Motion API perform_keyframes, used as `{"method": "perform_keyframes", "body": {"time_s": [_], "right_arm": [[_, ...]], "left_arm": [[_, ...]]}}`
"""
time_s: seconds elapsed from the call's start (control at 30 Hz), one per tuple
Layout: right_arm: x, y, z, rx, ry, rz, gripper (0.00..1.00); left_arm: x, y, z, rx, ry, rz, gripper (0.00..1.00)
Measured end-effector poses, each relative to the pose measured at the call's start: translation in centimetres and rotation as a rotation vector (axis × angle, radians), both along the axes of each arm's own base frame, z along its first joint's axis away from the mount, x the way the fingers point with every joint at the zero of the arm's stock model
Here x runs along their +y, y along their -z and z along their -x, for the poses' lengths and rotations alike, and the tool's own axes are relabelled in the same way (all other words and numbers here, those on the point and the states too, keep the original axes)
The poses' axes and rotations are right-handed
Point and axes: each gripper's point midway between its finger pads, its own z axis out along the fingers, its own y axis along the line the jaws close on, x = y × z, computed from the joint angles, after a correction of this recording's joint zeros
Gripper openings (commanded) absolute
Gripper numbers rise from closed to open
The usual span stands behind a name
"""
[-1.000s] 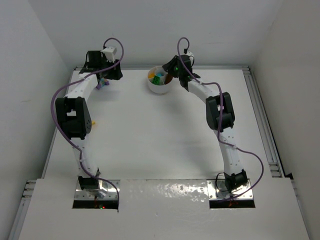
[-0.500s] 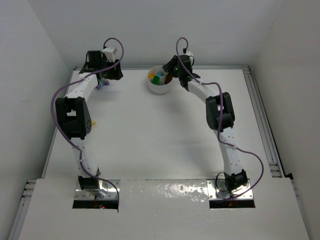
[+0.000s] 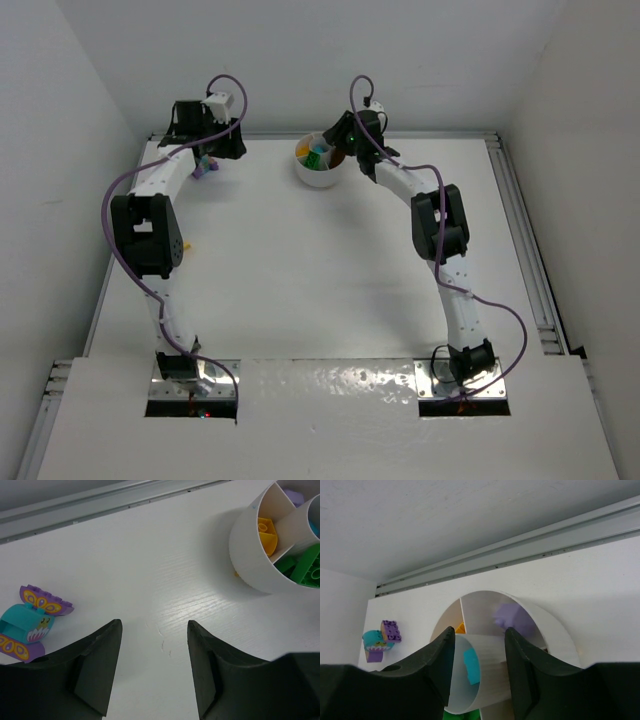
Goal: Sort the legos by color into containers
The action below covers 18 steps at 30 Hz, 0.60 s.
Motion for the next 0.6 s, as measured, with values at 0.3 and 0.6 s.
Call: {"method": "perform_keyframes", "body": {"time_s": [0.3,0.6], "right_arm": [[0.0,0.0,0.0,-0.007,-0.009,0.017,0.44],[0.8,-0.8,0.5,-0.053,-0.058,0.092,0.46]], "left_arm": [[0.0,0.0,0.0,0.000,0.000,0.000,0.53],[0.6,-1.2,-0.7,-0.027,-0.019,-0.019,0.61]]}}
